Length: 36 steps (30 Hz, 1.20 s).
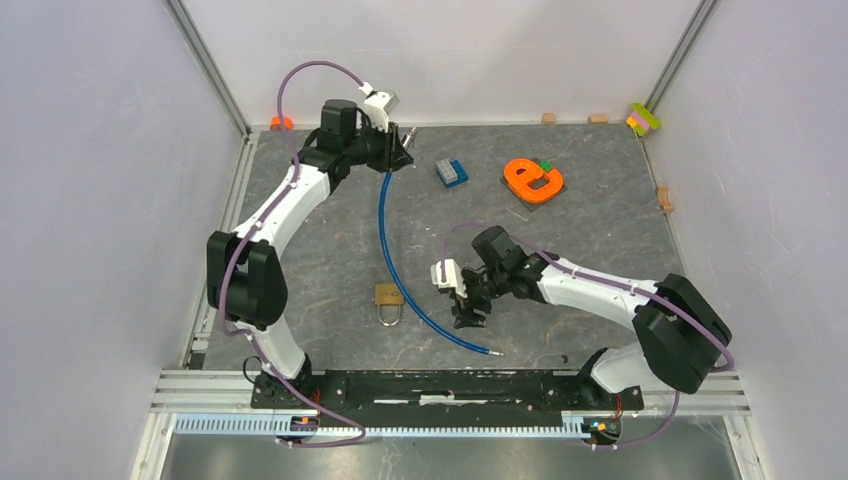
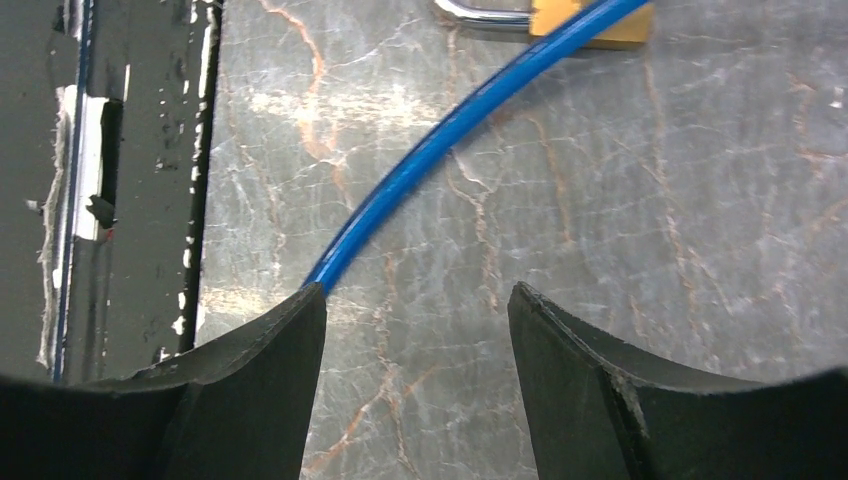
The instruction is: Unlock with the key
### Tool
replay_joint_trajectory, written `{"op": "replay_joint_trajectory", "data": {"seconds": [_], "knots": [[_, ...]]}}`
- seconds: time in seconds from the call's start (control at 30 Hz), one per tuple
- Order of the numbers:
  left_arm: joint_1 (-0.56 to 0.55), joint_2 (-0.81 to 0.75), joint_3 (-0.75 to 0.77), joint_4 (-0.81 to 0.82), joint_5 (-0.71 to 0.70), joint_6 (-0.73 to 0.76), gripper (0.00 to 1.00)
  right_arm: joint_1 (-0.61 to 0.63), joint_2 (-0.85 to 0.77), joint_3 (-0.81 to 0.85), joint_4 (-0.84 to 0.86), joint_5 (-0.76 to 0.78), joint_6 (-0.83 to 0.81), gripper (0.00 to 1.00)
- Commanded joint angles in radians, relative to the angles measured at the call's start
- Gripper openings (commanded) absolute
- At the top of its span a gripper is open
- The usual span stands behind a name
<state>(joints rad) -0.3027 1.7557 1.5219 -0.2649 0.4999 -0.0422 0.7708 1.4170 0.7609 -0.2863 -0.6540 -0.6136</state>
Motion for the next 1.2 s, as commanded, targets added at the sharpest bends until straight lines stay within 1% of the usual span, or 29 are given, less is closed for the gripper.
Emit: {"op": "replay_joint_trajectory", "data": {"seconds": [0.0,0.3,0.43,0.57,0.73,0.87,1.0,1.07,1.17], "knots": [[0.018,-0.07,-0.013,0.091,-0.051,-0.064,0.02,0.047,0.019,-0.022,-0.004,0.012,-0.005,0.71],[0.019,-0.092,-0.065,0.115,-0.085,-0.062,0.02,0.094,0.075,-0.059,-0.03,0.06,-0.018,0.69],[0.019,-0.103,-0.086,0.125,-0.086,-0.056,0.02,0.105,0.076,-0.071,-0.028,0.123,-0.021,0.66],[0.019,-0.11,-0.099,0.132,-0.076,-0.053,0.02,0.134,0.056,-0.107,-0.006,0.231,-0.032,0.61],[0.027,-0.118,-0.11,0.136,-0.049,-0.063,0.02,0.166,0.035,-0.152,0.021,0.371,-0.068,0.5],[0.039,-0.127,-0.118,0.139,-0.024,-0.07,0.02,0.173,0.021,-0.174,0.025,0.42,-0.082,0.42],[0.048,-0.131,-0.132,0.139,-0.009,-0.068,0.02,0.173,0.006,-0.183,0.016,0.455,-0.096,0.31],[0.054,-0.134,-0.142,0.14,0.001,-0.067,0.02,0.173,-0.002,-0.176,0.005,0.463,-0.103,0.23],[0.064,-0.14,-0.16,0.149,0.019,-0.066,0.02,0.171,-0.014,-0.157,-0.011,0.47,-0.113,0.01]]}}
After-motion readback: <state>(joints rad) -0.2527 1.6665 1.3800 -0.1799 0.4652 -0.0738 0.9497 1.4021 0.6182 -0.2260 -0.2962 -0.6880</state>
